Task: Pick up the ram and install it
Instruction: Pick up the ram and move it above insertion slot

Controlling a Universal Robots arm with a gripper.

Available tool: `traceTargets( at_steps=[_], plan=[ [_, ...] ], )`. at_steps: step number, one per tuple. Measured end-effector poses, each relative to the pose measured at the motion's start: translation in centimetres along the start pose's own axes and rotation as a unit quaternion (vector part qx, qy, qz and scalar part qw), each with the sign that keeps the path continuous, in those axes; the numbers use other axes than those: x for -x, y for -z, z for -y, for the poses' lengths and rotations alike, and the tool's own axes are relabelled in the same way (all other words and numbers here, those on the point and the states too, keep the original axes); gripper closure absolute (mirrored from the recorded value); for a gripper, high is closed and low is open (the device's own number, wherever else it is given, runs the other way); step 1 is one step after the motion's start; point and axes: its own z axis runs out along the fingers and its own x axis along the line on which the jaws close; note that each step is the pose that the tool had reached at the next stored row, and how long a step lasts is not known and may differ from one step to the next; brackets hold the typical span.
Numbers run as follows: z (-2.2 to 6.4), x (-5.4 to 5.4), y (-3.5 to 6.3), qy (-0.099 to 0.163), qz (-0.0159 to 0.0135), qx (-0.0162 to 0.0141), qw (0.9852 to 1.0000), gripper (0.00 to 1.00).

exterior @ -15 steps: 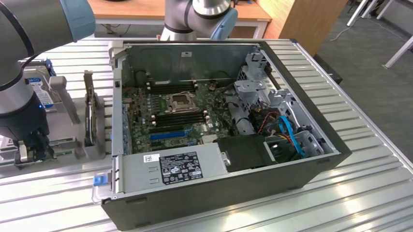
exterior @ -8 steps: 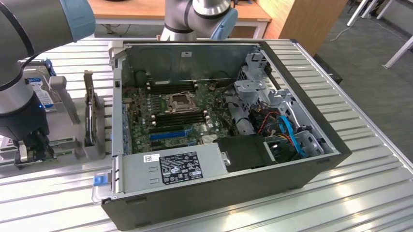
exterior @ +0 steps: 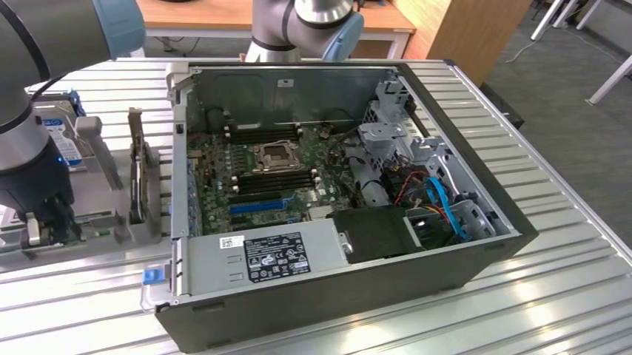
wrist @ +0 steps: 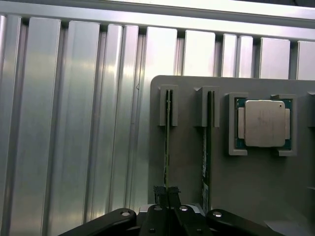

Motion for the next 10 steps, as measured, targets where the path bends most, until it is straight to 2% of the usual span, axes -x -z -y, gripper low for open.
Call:
traceTargets(
  at_steps=[10],
  plan=[
    [0.09, 0.0, 1.32, 0.0, 0.0, 0.0, 1.0, 0.89]
  ],
)
